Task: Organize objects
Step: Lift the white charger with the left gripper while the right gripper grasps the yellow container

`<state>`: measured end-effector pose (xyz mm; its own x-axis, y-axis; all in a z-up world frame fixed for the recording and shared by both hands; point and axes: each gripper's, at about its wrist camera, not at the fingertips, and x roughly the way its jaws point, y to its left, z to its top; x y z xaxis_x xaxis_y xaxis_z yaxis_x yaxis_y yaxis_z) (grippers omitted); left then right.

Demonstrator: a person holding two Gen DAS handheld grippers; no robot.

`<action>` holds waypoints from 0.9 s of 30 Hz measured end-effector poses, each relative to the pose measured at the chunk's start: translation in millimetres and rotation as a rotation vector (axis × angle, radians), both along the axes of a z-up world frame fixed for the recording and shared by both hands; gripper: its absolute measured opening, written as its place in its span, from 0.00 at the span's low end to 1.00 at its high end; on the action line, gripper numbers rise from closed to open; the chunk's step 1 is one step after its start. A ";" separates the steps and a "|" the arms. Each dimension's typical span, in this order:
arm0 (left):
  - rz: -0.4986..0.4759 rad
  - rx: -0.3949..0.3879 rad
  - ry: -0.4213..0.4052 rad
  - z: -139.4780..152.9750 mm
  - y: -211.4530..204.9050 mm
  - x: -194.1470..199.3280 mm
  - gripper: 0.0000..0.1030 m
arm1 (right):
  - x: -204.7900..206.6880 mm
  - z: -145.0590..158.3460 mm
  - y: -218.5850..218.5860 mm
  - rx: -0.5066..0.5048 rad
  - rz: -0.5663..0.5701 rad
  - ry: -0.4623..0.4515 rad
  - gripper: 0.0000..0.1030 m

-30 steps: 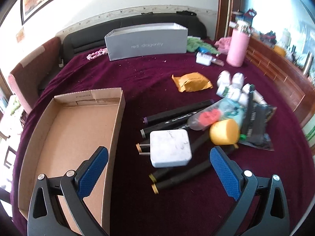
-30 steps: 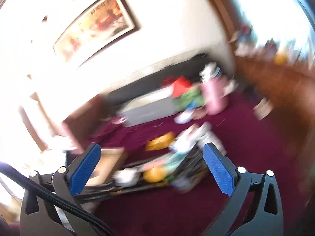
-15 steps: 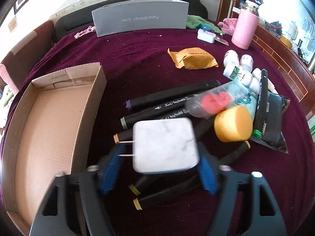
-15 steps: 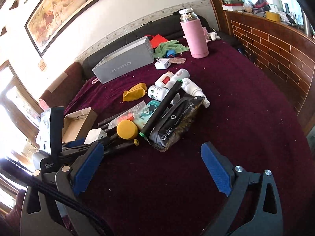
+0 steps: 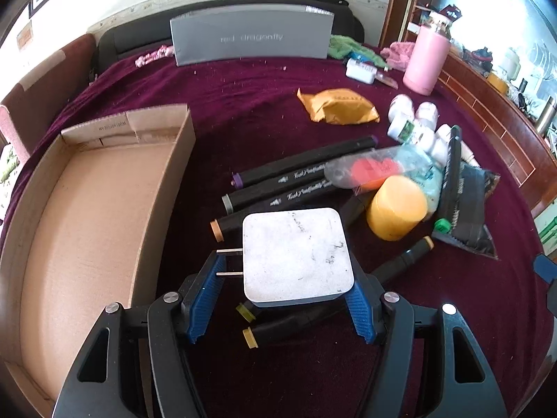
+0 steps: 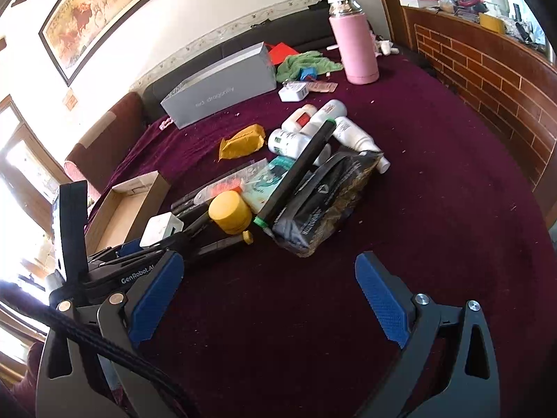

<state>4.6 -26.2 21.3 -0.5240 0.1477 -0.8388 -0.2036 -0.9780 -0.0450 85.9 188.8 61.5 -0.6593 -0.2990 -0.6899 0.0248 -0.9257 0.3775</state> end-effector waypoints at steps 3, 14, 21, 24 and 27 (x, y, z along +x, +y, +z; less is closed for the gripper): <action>-0.003 -0.017 0.006 -1.0 6.4 -3.6 0.58 | -0.6 -1.1 -6.9 0.006 0.008 -0.009 0.97; 0.029 0.114 0.023 9.4 -11.1 4.1 0.58 | -1.4 0.5 -13.3 0.037 0.014 -0.020 0.97; 0.023 0.181 0.059 40.2 -41.4 48.0 0.58 | -10.4 0.1 -25.1 0.081 0.039 -0.028 0.97; 0.030 0.191 0.092 52.6 -61.5 69.8 0.58 | -22.0 4.3 -38.3 0.136 0.061 -0.008 0.97; 0.047 0.186 0.124 62.2 -79.3 85.8 0.58 | -41.0 5.2 -57.1 0.202 0.098 0.005 0.97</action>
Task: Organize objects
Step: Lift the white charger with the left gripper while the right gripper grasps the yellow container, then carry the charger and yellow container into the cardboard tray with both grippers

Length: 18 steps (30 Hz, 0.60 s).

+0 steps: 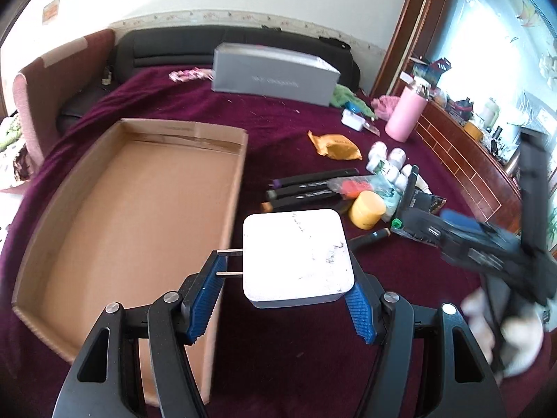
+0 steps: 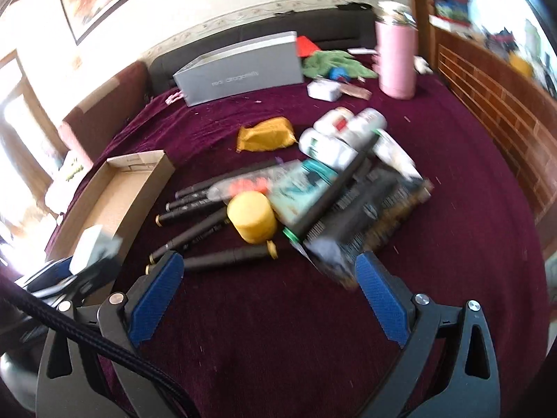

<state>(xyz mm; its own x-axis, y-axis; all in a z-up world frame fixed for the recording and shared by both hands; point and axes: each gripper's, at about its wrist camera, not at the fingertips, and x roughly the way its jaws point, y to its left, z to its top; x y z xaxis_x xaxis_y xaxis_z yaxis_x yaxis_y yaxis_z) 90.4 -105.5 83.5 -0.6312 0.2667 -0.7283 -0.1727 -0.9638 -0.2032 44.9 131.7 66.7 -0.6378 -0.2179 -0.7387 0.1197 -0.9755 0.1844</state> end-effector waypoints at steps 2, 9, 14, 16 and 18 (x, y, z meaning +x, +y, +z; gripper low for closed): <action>0.007 -0.006 0.021 3.7 -8.9 8.6 0.58 | -14.2 -3.4 -14.3 0.075 0.008 0.007 0.97; 0.031 -0.005 0.051 4.8 -35.7 18.2 0.58 | -47.8 -34.5 -52.5 0.258 0.012 -0.054 0.74; 0.050 0.022 0.031 -3.6 -51.6 15.5 0.58 | -55.0 -45.2 -53.7 0.266 -0.021 -0.100 0.37; 0.056 0.028 0.027 -6.2 -56.0 17.3 0.58 | -52.4 -43.3 -50.4 0.237 -0.022 -0.107 0.37; 0.060 0.031 0.024 -8.0 -59.6 19.7 0.58 | -47.9 -37.7 -47.6 0.203 -0.024 -0.101 0.36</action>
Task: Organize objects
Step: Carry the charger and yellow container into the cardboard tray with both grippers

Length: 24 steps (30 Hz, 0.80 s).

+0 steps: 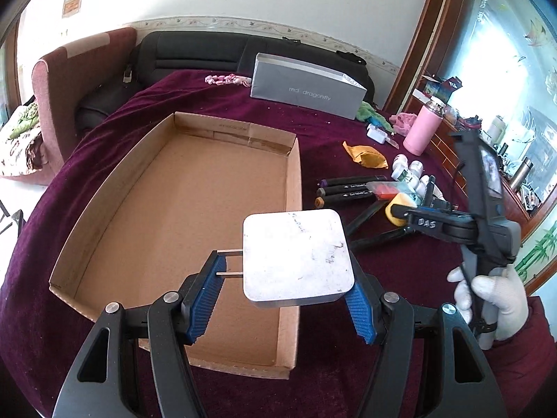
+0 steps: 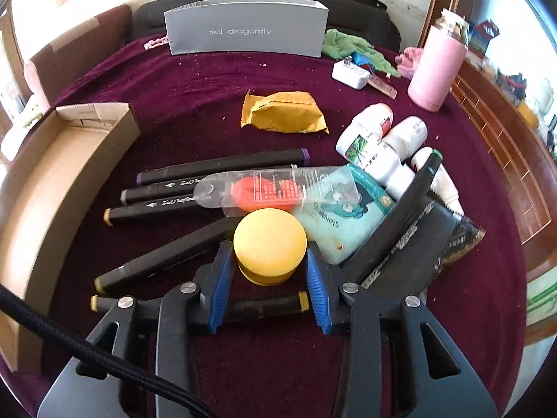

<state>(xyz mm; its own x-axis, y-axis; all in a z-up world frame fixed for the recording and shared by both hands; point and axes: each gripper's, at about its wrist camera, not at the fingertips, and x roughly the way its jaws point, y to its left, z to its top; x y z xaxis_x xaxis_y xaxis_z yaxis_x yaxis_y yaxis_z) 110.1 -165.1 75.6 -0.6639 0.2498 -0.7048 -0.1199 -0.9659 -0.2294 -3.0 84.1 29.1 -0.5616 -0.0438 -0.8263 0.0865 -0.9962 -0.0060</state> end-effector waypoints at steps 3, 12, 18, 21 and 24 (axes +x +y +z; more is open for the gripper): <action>0.009 0.000 0.003 1.3 -5.4 1.8 0.58 | 9.7 12.5 1.0 -0.041 0.007 0.023 0.37; 0.027 -0.029 0.074 44.4 -32.6 -19.7 0.58 | 26.7 73.0 -28.7 -0.174 0.136 0.078 0.37; 0.053 -0.098 0.120 75.9 -49.6 -79.8 0.58 | 0.0 111.3 -85.1 -0.268 0.228 0.057 0.37; 0.069 -0.100 0.065 65.8 -60.0 -116.1 0.58 | -27.1 110.2 -118.2 -0.265 0.239 0.026 0.37; 0.081 -0.108 0.006 39.7 -65.2 -144.5 0.58 | -51.6 90.1 -141.4 -0.244 0.215 -0.025 0.37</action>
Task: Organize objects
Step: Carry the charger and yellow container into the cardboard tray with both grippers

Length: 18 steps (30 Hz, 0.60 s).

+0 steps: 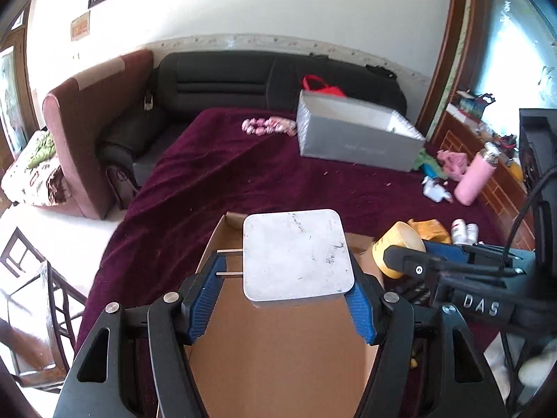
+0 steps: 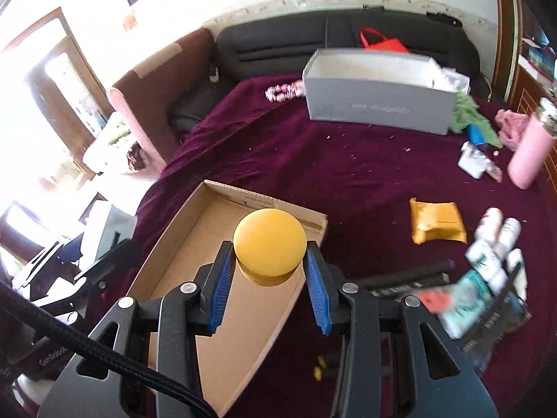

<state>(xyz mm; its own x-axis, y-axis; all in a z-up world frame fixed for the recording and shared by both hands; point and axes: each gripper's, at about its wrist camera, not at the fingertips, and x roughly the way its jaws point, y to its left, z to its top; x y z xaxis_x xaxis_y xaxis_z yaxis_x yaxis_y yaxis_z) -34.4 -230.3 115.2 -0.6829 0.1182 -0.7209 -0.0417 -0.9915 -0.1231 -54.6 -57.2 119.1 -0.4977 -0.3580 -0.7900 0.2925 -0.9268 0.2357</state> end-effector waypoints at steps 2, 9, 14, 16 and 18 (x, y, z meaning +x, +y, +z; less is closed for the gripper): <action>0.001 0.042 -0.050 -19.8 -4.0 -13.7 0.58 | -11.4 -17.3 -10.9 0.018 -0.014 -0.028 0.37; 0.038 0.145 -0.164 -76.2 -15.2 -46.0 0.58 | -36.5 -64.6 -22.3 0.086 -0.053 -0.096 0.37; 0.049 0.152 -0.182 -89.5 -10.6 -56.8 0.58 | -46.5 -81.3 -21.3 0.163 -0.077 -0.085 0.37; 0.053 0.173 -0.193 -94.2 -11.3 -60.9 0.58 | -49.8 -85.8 -18.4 0.158 -0.087 -0.086 0.37; 0.056 0.195 -0.198 -97.3 -13.7 -61.7 0.58 | -50.1 -86.2 -18.9 0.171 -0.095 -0.077 0.37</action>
